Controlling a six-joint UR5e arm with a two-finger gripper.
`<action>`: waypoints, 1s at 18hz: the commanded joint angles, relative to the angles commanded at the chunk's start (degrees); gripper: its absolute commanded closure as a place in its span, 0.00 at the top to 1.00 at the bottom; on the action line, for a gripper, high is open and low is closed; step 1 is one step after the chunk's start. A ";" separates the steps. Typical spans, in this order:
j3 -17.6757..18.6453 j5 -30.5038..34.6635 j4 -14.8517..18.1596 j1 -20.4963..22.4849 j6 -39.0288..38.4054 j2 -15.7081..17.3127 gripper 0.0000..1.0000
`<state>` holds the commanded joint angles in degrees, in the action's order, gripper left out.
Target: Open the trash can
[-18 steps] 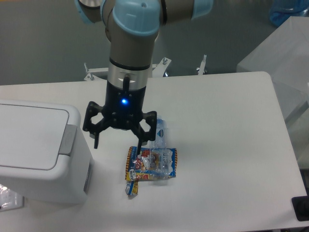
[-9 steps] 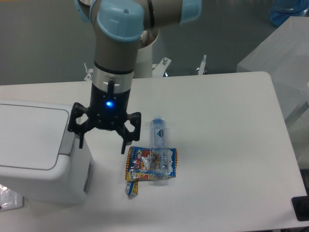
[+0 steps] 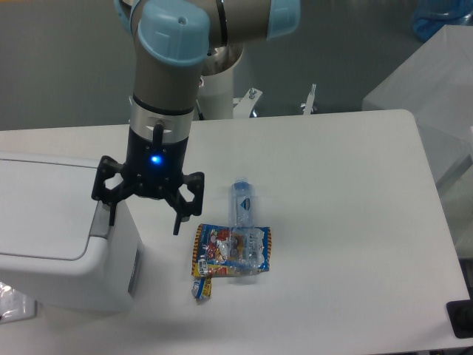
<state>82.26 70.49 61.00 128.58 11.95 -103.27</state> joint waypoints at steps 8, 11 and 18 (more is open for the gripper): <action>0.79 0.00 0.00 -0.18 0.00 0.00 1.00; 0.88 0.00 0.00 -0.26 0.00 -0.09 1.00; 0.97 0.00 -0.09 -0.44 0.09 -0.17 1.00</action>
<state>83.23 70.49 60.91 128.14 12.04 -103.45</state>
